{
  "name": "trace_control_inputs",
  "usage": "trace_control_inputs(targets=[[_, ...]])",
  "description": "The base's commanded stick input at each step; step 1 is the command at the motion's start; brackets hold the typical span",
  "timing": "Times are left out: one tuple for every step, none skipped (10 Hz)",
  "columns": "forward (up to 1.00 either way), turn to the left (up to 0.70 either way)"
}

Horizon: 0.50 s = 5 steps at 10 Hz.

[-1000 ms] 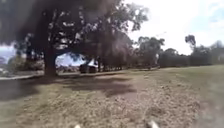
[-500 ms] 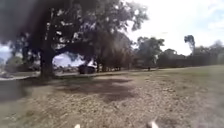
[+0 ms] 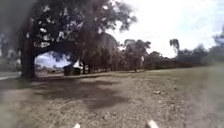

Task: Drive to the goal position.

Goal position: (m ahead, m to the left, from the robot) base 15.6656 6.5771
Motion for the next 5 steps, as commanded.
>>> trace_control_inputs(targets=[[0.7, 0.0], [0.7, 0.0], [0.7, 0.0], [0.7, 0.0], [0.7, 0.0]])
